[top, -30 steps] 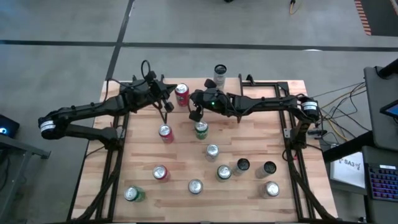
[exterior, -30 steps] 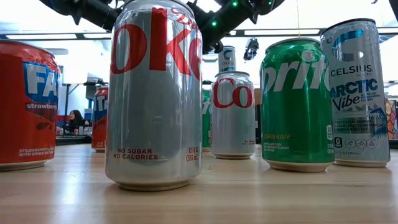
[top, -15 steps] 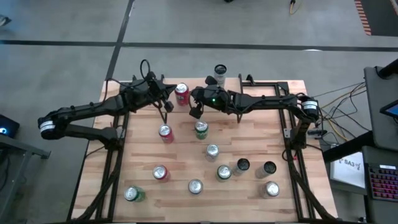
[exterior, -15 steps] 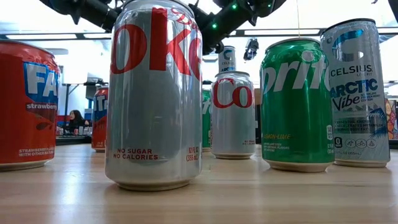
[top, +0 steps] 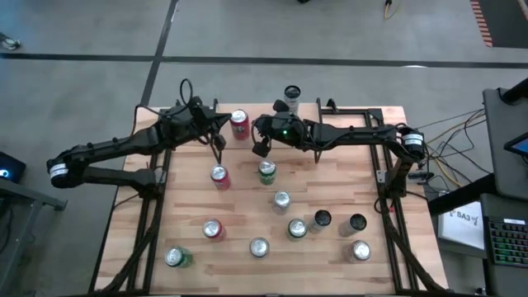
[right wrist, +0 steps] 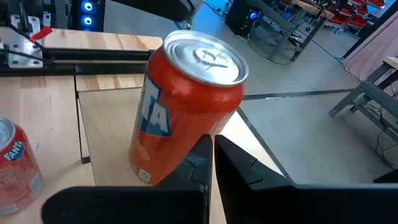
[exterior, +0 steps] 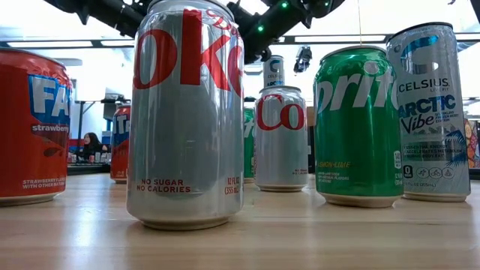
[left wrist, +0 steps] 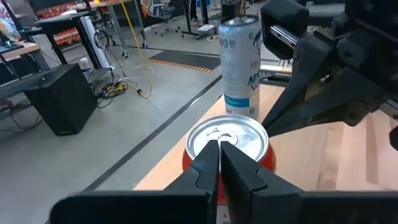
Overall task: Place canned beverage on shelf
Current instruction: Put the center orange soda can on the shelf
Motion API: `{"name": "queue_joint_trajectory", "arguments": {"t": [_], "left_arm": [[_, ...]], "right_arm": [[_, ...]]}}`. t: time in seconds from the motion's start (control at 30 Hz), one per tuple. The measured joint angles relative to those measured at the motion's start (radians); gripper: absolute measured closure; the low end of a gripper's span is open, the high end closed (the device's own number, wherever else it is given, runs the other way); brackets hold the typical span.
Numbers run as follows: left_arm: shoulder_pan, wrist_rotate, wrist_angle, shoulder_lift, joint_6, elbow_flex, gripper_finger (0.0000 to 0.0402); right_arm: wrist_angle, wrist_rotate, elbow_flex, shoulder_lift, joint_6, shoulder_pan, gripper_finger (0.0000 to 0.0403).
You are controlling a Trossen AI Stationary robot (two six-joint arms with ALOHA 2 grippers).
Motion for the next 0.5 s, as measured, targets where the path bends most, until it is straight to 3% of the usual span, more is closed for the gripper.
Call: {"name": "queue_joint_trajectory", "arguments": {"t": [0.27, 0.5], "left_arm": [[-0.016, 0.0, -0.055, -0.061, -0.014, 0.0, 0.0401], [-0.079, -0.001, -0.049, -0.086, -0.014, 0.0, 0.0401]], "right_arm": [[-0.032, -0.007, 0.0, -0.028, 0.03, 0.015, 0.0394], [-0.032, -0.08, 0.008, -0.028, 0.061, 0.018, 0.0394]]}}
